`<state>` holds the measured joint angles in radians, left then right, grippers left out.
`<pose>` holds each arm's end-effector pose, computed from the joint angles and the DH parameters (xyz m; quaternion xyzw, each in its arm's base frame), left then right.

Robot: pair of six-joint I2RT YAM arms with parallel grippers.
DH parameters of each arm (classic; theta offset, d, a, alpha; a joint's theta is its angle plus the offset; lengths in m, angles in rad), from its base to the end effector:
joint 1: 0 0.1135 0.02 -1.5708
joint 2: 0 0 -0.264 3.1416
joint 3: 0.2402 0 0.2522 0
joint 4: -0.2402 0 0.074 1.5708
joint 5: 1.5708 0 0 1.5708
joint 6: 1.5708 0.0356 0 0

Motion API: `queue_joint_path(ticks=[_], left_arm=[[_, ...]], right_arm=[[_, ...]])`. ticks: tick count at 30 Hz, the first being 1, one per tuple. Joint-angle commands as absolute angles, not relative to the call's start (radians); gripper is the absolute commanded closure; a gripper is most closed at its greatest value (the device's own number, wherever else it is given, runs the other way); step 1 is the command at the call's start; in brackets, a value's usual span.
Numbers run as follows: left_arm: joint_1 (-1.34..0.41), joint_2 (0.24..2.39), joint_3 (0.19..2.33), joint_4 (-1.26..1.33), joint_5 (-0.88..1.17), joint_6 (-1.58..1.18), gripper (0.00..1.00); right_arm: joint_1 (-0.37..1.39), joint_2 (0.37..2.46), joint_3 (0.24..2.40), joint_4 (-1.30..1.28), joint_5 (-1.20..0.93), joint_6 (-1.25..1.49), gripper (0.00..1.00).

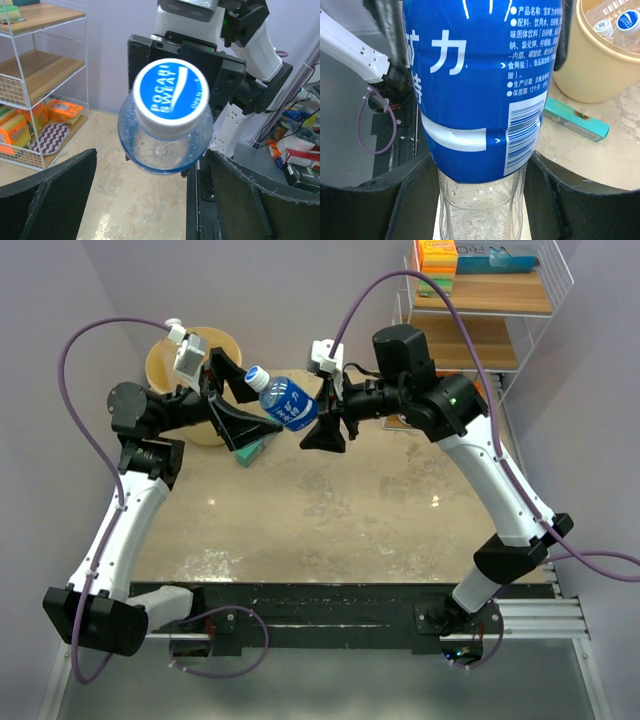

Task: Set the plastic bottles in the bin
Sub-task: Pick up the plastic bottle at the center of the board.

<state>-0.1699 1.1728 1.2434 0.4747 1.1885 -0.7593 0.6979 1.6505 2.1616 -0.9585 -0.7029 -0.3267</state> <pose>0.2235 -0.0719 0.4793 0.3488 0.5307 -0.5691 0.5224 0.2277 0.2210 0.5050 -0.5493 0.6027 0.3786 0.4377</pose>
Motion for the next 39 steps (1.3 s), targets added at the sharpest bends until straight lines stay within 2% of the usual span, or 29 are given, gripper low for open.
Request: queue_joint_path(ticks=[1,12,21,27,32,35,39], left_arm=[[-0.187,1.196,1.284,0.549,1.155,-0.785,0.01],[-0.230,1.247,1.284,0.756,1.158,-0.951,0.01],[-0.247,1.264,1.282,0.798,1.141,-0.997,0.02],[-0.256,1.276,1.281,0.808,1.129,-0.997,0.16],[-0.259,1.285,1.278,0.830,1.126,-1.012,0.36],[-0.259,1.284,1.272,0.831,1.129,-1.011,0.49],[-0.259,1.282,1.269,0.825,1.132,-1.006,0.67]], right_arm=[[0.693,1.657,2.187,-0.948,-0.750,-0.316,0.65],[0.695,1.672,2.171,-0.957,-0.761,-0.330,0.64],[0.692,1.672,2.166,-0.960,-0.762,-0.331,0.62],[0.692,1.671,2.166,-0.957,-0.762,-0.331,0.61],[0.693,1.671,2.168,-0.960,-0.759,-0.331,0.59],[0.693,1.669,2.166,-0.962,-0.756,-0.334,0.53],[0.692,1.655,2.158,-0.965,-0.736,-0.341,0.34]])
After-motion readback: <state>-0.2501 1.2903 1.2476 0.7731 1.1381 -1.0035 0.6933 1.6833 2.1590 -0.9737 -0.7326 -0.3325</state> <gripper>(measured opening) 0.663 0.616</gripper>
